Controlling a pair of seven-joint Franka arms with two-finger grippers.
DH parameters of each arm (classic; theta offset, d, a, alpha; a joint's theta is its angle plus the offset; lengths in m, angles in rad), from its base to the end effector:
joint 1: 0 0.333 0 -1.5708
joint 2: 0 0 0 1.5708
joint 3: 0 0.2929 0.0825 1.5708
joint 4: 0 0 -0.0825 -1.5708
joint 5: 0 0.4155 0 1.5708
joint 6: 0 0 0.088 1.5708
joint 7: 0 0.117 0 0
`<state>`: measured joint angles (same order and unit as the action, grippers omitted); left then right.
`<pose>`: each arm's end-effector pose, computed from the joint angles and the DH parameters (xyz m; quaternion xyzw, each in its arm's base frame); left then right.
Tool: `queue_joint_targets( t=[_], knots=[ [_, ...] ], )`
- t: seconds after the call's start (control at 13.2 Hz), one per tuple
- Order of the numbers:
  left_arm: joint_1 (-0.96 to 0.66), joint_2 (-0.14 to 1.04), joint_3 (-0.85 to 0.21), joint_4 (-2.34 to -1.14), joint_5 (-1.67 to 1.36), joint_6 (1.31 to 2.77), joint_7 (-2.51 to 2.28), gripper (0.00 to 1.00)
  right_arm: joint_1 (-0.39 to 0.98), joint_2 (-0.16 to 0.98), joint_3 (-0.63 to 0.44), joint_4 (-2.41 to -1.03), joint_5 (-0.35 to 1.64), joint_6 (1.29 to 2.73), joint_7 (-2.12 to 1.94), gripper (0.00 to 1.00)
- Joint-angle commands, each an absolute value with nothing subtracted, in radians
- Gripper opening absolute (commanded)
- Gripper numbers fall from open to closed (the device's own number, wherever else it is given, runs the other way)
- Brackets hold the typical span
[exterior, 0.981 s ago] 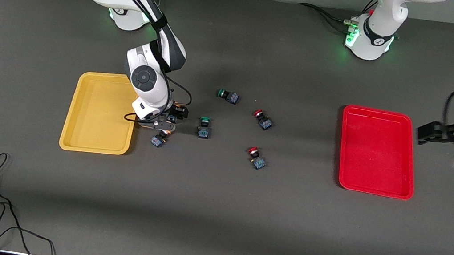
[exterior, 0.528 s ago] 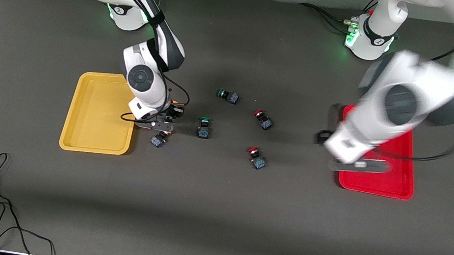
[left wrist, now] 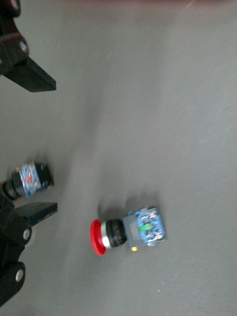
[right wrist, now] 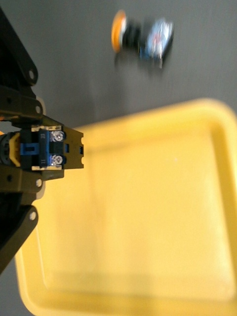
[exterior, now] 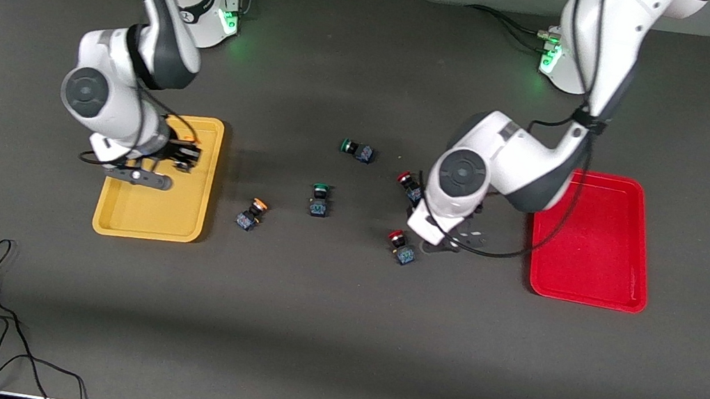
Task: Place red and yellow buttons in trays
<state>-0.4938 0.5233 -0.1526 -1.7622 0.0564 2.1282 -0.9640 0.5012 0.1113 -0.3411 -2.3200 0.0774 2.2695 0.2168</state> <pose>0.5269 -0.3891 0.2096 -0.9860 -0.1483 0.0636 0.0432 0.5102 0.0820 0.2274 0.9954 -0.0558 -0.0774 0.0056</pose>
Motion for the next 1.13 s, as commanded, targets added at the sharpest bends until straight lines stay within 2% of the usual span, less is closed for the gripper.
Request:
queue_joint_targets(
  t=[0.0, 0.08, 0.3, 0.53, 0.6, 0.68, 0.75, 1.06],
  knots=[
    [-0.56, 0.56, -0.135, -1.79, 0.087, 2.219, -1.136, 0.99, 0.515, 0.139, -0.412, -2.427, 0.083, 2.436, 0.089, 0.35],
    [-0.581, 0.583, -0.133, -1.793, 0.087, 2.241, -1.184, 0.99, 0.515, 0.147, -0.414, -2.425, 0.084, 2.439, 0.089, 0.98],
    [-0.621, 0.588, -0.133, -1.831, 0.089, 2.241, -1.23, 0.99, 0.525, 0.101, -0.407, -2.387, 0.089, 2.401, 0.104, 1.0],
    [-0.643, 0.584, -0.129, -1.899, 0.092, 2.302, -1.235, 0.98, 0.606, 0.136, -0.402, -2.211, 0.109, 2.341, 0.177, 1.0],
    [-0.641, 0.58, -0.13, -1.91, 0.094, 2.313, -1.235, 0.9, 0.647, 0.178, -0.402, -2.147, 0.133, 2.341, 0.231, 1.0],
    [-0.641, 0.58, -0.13, -1.91, 0.094, 2.313, -1.236, 0.58, 0.681, 0.234, -0.402, -2.085, 0.176, 2.339, 0.28, 1.0],
    [-0.637, 0.575, -0.13, -1.91, 0.094, 2.312, -1.236, 0.01, 0.701, 0.295, -0.402, -2.038, 0.227, 2.339, 0.313, 1.0],
    [-0.629, 0.511, -0.127, -1.907, 0.094, 2.27, -1.252, 0.0, 0.755, 0.512, -0.4, -1.911, 0.478, 2.353, 0.347, 1.0]
  ],
)
